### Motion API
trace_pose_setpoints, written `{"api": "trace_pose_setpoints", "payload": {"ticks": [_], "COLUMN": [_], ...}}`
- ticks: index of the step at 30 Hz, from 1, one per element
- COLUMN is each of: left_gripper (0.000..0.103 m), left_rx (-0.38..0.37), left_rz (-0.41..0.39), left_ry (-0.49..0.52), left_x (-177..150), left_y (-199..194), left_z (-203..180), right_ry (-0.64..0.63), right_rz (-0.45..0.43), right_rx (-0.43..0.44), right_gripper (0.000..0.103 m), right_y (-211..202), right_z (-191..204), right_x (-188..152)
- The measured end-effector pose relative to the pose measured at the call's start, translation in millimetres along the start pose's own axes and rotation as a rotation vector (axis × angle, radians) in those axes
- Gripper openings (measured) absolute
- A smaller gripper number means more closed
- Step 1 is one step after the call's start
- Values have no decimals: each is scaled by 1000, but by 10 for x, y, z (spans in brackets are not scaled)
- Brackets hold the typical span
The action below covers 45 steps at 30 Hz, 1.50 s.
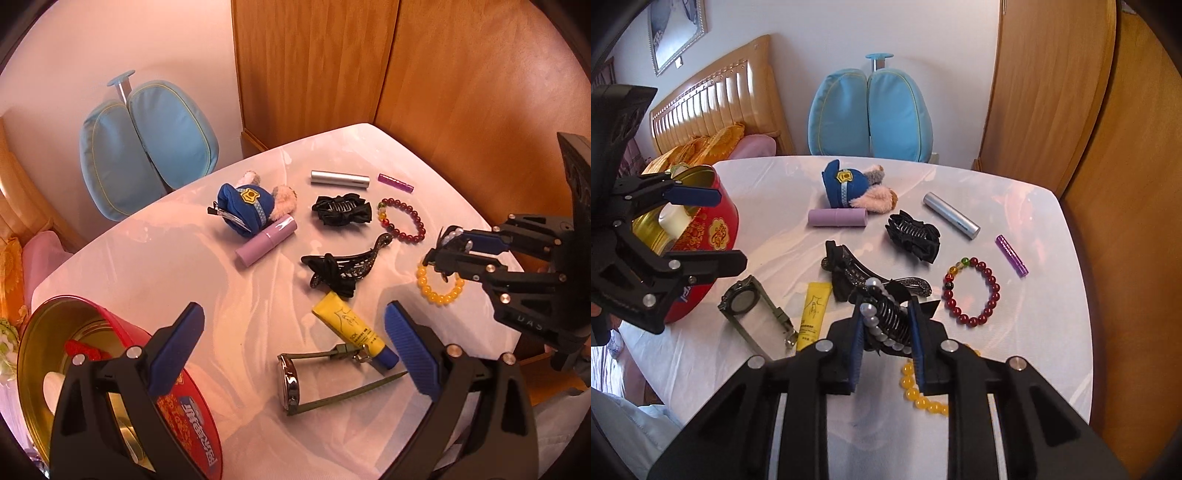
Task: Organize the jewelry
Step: 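Carry the hair clip into the tin and open the right gripper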
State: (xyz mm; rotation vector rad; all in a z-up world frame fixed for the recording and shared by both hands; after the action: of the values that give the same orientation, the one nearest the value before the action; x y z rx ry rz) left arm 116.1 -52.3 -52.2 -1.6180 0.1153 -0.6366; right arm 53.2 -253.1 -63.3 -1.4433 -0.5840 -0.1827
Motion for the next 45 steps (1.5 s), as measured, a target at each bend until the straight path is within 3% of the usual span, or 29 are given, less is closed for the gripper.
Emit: {"api": "trace_pose_setpoints", "payload": {"ticks": [8,11,17,21,28,35,40,42,44,45], "left_gripper": [95,95,95,95,95,95,95,95,95,95], "left_rx": [71,143,153,196,175,136,102,81,72,70], "left_rz": [-53,-46,-60,-74,-63,-79,-99,-111,-106,-104], "left_ry": [-151,-200,-266,-248,-230,-200,-187,-186,-199,-207], "left_x": [-474,-738,-1152,-1335,-1568,-1558,-1614,-1662,-1705,-1725], "left_y": [-511,-598,-717,-837,-748,-610,-605,-601,-584,-581], "left_z": [265,540,1221,1652,2331,2711,2825,2857,2893,2907], "right_ry": [-109,-166,-247,-331,-360,-358,-347,-354,-356,-357], "right_rz": [-102,-126,-154,-116,49,211,321,327,332,328], "right_rx": [69,101,231,282,220,98,98,77,78,72], "right_gripper": [24,24,24,24,24,24,24,24,28,36], "right_y": [-386,-471,-485,-296,384,976,1285,1316,1311,1299], "right_z": [316,611,1407,2092,2829,3056,3142,3178,3201,3208], "right_x": [102,203,529,825,1203,1370,1404,1388,1381,1379]}}
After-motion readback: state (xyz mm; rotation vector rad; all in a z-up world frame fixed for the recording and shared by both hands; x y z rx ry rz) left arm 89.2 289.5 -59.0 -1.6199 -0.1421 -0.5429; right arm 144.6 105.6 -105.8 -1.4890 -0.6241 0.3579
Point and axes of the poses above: each gripper's, at about its wrist camera, not at the fingertips, and y roughly the way its jaws point, z to its left, x to its top, the point moved 1 cm from there along y, roughly the way its jaws point, and after that the axes turned 13 degrees about z, right-handed, at the moved point
